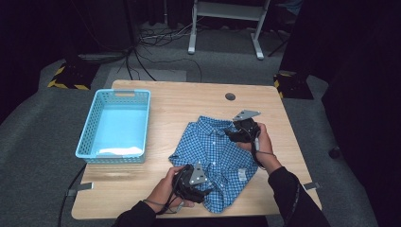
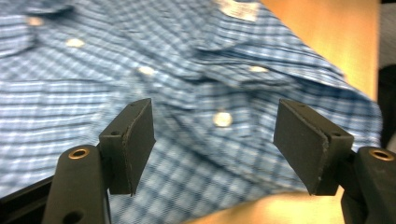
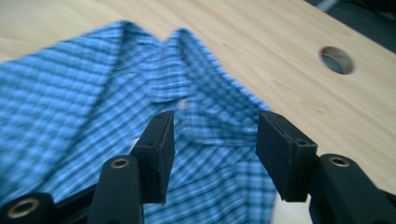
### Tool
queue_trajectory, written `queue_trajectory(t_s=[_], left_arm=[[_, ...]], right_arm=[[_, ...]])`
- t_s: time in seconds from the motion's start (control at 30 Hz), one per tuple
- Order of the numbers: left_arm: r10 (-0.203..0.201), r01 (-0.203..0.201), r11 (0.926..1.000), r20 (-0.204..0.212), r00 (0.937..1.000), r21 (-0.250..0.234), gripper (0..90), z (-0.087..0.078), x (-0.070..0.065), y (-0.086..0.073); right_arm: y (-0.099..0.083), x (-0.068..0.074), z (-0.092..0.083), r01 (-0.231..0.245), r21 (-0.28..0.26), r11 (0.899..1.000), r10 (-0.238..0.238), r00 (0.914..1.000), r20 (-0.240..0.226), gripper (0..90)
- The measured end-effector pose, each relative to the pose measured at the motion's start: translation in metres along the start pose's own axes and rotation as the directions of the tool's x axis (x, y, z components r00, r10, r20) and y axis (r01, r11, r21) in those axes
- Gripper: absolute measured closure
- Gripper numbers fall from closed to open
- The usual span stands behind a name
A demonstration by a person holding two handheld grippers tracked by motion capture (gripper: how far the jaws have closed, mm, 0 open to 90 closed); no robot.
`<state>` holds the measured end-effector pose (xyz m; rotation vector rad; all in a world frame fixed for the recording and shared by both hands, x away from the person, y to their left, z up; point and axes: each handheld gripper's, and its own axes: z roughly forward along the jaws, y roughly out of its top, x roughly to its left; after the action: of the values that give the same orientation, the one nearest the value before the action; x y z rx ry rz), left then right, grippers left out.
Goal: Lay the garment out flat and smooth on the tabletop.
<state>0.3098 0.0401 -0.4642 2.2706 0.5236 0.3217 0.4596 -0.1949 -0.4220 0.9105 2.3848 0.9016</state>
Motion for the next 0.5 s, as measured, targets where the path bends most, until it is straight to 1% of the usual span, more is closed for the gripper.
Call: queue_trajectory(t_s=[0.07, 0.13, 0.17, 0.2, 0.27, 0.33, 0.37, 0.4, 0.43, 0.47, 0.5], left_arm=[[-0.010, 0.010, 0.9999, -0.022, 0.9997, 0.001, 29.3, -0.001, 0.005, 0.001], [-0.031, 0.032, 0.9994, -0.043, 0.9986, 0.012, 29.8, 0.001, 0.011, 0.001], [-0.031, 0.032, 0.9993, -0.055, 0.9980, 0.019, 30.1, 0.003, 0.015, 0.002], [-0.045, 0.046, 0.9986, -0.058, 0.9973, 0.025, 30.2, 0.005, 0.018, 0.002], [-0.063, 0.065, 0.9973, -0.064, 0.9959, 0.034, 30.6, 0.010, 0.024, 0.002], [-0.084, 0.086, 0.9954, -0.062, 0.9946, 0.042, 31.2, 0.017, 0.030, 0.003], [-0.082, 0.086, 0.9950, -0.068, 0.9943, 0.051, 31.2, 0.020, 0.031, 0.004], [-0.078, 0.083, 0.9948, -0.076, 0.9941, 0.060, 31.2, 0.023, 0.032, 0.004], [-0.085, 0.090, 0.9937, -0.073, 0.9936, 0.066, 31.2, 0.027, 0.034, 0.005], [-0.088, 0.093, 0.9931, -0.067, 0.9939, 0.072, 31.2, 0.030, 0.035, 0.005], [-0.085, 0.090, 0.9926, -0.067, 0.9942, 0.082, 31.2, 0.033, 0.035, 0.005]], right_arm=[[-0.005, 0.007, -0.008, 0.032, -0.001, 1.000, -0.032, 0.9994, -0.017, 47.0], [-0.013, 0.014, -0.016, 0.047, -0.006, 0.999, -0.047, 0.9973, -0.057, 47.7], [-0.017, 0.019, -0.020, 0.058, -0.002, 0.998, -0.058, 0.9959, -0.070, 47.7], [-0.022, 0.023, -0.024, 0.069, 0.001, 0.998, -0.069, 0.9939, -0.086, 47.8], [-0.032, 0.032, -0.032, 0.077, -0.002, 0.997, -0.076, 0.9880, -0.134, 49.4], [-0.043, 0.041, -0.039, 0.094, 0.011, 0.996, -0.091, 0.9824, -0.163, 50.2], [-0.048, 0.046, -0.042, 0.103, 0.011, 0.995, -0.100, 0.9773, -0.187, 50.6], [-0.054, 0.051, -0.044, 0.111, 0.013, 0.994, -0.106, 0.9739, -0.201, 50.5], [-0.060, 0.055, -0.045, 0.107, 0.016, 0.994, -0.102, 0.9718, -0.213, 50.5], [-0.066, 0.059, -0.044, 0.100, 0.023, 0.995, -0.092, 0.9688, -0.230, 50.6], [-0.072, 0.063, -0.043, 0.104, 0.036, 0.994, -0.092, 0.9660, -0.241, 50.4]])
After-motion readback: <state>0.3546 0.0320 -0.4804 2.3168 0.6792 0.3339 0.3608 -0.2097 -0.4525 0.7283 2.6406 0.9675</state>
